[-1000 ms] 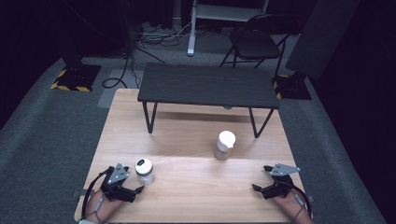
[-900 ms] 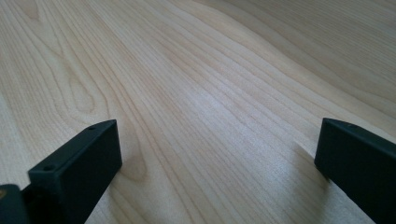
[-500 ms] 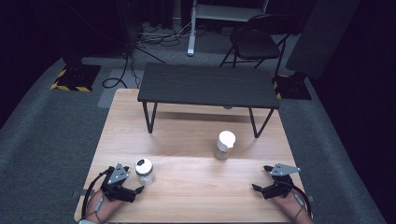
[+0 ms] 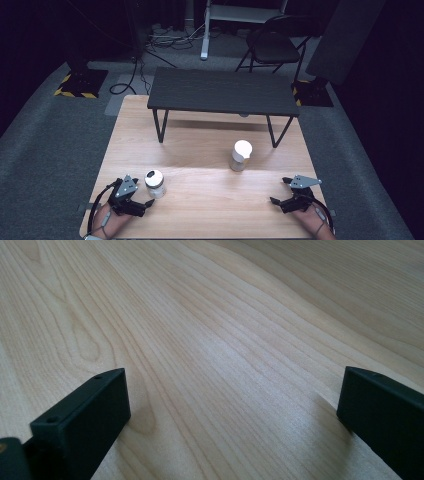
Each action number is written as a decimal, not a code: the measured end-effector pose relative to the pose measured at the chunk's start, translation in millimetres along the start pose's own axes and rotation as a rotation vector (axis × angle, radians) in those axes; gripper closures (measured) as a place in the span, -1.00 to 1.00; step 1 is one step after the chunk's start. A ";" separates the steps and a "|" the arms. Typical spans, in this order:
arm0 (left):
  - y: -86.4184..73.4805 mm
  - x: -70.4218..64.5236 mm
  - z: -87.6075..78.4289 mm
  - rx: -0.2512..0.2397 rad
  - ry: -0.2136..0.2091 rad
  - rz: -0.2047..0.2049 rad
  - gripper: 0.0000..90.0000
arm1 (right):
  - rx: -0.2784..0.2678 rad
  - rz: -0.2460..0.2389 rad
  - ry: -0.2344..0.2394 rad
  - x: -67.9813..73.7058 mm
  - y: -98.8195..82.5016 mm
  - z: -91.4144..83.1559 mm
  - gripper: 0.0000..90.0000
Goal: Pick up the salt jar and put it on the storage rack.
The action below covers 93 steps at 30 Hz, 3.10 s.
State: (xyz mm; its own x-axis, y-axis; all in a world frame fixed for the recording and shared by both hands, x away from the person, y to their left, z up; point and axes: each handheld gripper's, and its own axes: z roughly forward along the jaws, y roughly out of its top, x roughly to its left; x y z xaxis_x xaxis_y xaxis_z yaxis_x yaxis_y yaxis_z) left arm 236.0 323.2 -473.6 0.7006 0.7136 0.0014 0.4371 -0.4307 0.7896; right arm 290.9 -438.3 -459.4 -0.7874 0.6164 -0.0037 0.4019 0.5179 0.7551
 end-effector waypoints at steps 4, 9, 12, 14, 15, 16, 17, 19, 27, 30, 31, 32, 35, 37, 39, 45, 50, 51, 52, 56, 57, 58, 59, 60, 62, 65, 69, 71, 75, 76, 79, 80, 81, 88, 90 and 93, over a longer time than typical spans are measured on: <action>0.1 0.1 0.0 0.001 0.000 0.000 -1.00 | 0.000 0.000 0.000 0.1 0.0 0.0 -0.99; 0.2 0.4 -0.2 0.001 -0.002 0.002 -1.00 | 0.000 0.000 0.000 0.1 0.0 0.0 -0.99; 0.1 0.3 -0.1 0.001 -0.002 0.001 -1.00 | 0.000 0.000 0.000 0.1 0.0 0.0 -0.99; 0.2 0.3 -0.2 0.001 -0.001 0.002 -1.00 | 0.000 0.000 0.000 0.1 0.0 0.0 -1.00; 0.2 0.3 -0.2 0.001 -0.001 0.001 -1.00 | 0.000 0.000 0.000 0.0 0.0 0.0 -0.99; 0.1 0.2 -0.1 0.001 -0.001 0.001 -1.00 | 0.000 0.000 0.000 0.0 0.0 0.0 -1.00; 0.2 0.0 -0.1 0.001 0.000 0.000 -1.00 | 0.000 0.000 0.000 0.0 0.0 0.0 -0.99; 0.4 -0.3 -0.2 0.002 0.001 0.000 -1.00 | 0.000 0.000 0.000 0.0 0.0 0.0 -0.99; 4.7 5.2 -5.4 0.013 -0.031 -0.023 -0.98 | 0.000 0.000 -0.001 -0.1 0.2 0.2 -0.99; 6.4 5.3 -8.5 0.005 -0.044 -0.027 -0.98 | 0.000 0.001 -0.001 -0.2 0.4 0.3 -0.99; 11.5 1.6 -13.2 -0.003 -0.033 -0.002 -0.98 | 0.000 0.001 -0.001 -0.2 0.4 0.3 -0.99; 14.4 0.0 -16.0 -0.011 -0.028 0.005 -0.98 | 0.001 0.001 -0.001 -0.4 0.5 0.3 -0.99; 22.3 -3.9 -25.9 -0.052 -0.024 0.012 -0.98 | 0.001 0.002 0.000 -0.6 0.6 0.3 -0.99; 24.9 -5.4 -29.4 -0.065 -0.020 0.018 -0.98 | 0.001 0.002 0.000 -0.5 0.6 0.4 -0.99; 30.5 -7.4 -38.6 -0.101 -0.021 0.019 -0.97 | 0.001 0.001 0.000 -0.5 0.6 0.4 -0.99; 35.8 -10.3 -46.6 -0.123 -0.027 0.033 -0.97 | 0.001 0.002 0.000 -0.8 0.7 0.4 -0.99; 37.4 -9.1 -44.7 -0.124 -0.039 0.034 -0.96 | 0.000 0.004 -0.001 -0.7 0.6 0.6 -0.99; 37.9 -8.9 -43.9 -0.124 -0.041 0.034 -0.96 | 0.000 0.004 -0.002 -0.4 0.7 0.7 -0.99; 38.5 -8.9 -42.9 -0.124 -0.042 0.034 -0.96 | 0.000 0.004 -0.003 -0.3 0.5 0.7 -0.99; 42.5 -9.3 -37.5 -0.119 -0.047 0.042 -0.96 | -0.001 0.006 -0.006 0.5 0.3 0.7 -1.00; 42.5 -9.3 -37.5 -0.119 -0.047 0.042 -0.96 | -0.001 0.006 -0.006 0.5 0.3 0.7 -1.00; 44.3 -9.0 -35.9 -0.117 -0.049 0.044 -0.96 | -0.001 0.007 -0.007 0.8 0.3 0.7 -0.99; 47.4 -8.9 -33.4 -0.122 -0.052 0.048 -0.96 | -0.002 0.008 -0.009 1.4 0.1 0.7 -0.99; 49.1 -8.7 -32.0 -0.127 -0.055 0.049 -0.95 | -0.002 0.008 -0.010 1.5 0.0 0.7 -1.00; 52.5 -8.2 -29.2 -0.136 -0.061 0.052 -0.95 | -0.003 0.009 -0.012 2.1 -0.4 0.6 -0.99; 57.2 -7.6 -24.4 -0.142 -0.073 0.058 -0.95 | -0.003 0.010 -0.014 3.0 -0.8 0.1 -1.00; 62.5 -8.0 -19.0 -0.140 -0.077 0.071 -0.94 | -0.006 0.011 -0.014 4.4 -2.1 -0.7 -1.00; 62.8 -8.0 -17.8 -0.139 -0.073 0.070 -0.93 | -0.006 0.011 -0.014 4.7 -2.4 -1.0 -1.00; 60.5 -7.2 -15.1 -0.125 -0.064 0.065 -0.88 | -0.005 0.011 -0.014 5.2 -2.6 -1.4 -1.00; 59.7 -6.5 -14.1 -0.119 -0.064 0.061 -0.87 | -0.005 0.010 -0.014 5.3 -2.7 -1.4 -1.00; 56.5 -5.9 -9.7 -0.101 -0.057 0.055 -0.86 | -0.006 0.010 -0.014 5.3 -2.8 -1.5 -1.00; 55.3 -5.6 -7.8 -0.093 -0.055 0.055 -0.86 | -0.006 0.010 -0.014 5.3 -2.8 -1.5 -1.00; 54.0 -5.1 -5.7 -0.086 -0.054 0.056 -0.86 | -0.006 0.010 -0.014 5.4 -2.9 -1.5 -1.00; 51.3 -4.4 6.8 -0.038 -0.071 0.065 -0.83 | -0.007 0.010 -0.014 5.4 -3.1 -1.5 -1.00; 51.8 -4.8 9.3 -0.028 -0.075 0.066 -0.82 | -0.007 0.010 -0.014 5.4 -3.1 -1.5 -1.00; 52.0 -6.0 10.5 -0.018 -0.074 0.073 -0.73 | -0.007 0.010 -0.014 5.5 -3.2 -1.5 -1.00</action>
State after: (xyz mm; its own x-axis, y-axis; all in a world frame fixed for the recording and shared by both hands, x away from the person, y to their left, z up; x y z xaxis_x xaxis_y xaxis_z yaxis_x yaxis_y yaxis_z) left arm 260.4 290.6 -439.0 0.7702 0.6377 0.0149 0.3732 -0.4695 0.8002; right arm 284.7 -437.4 -460.8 -0.7766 0.6300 -0.0055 0.4064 0.5076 0.7597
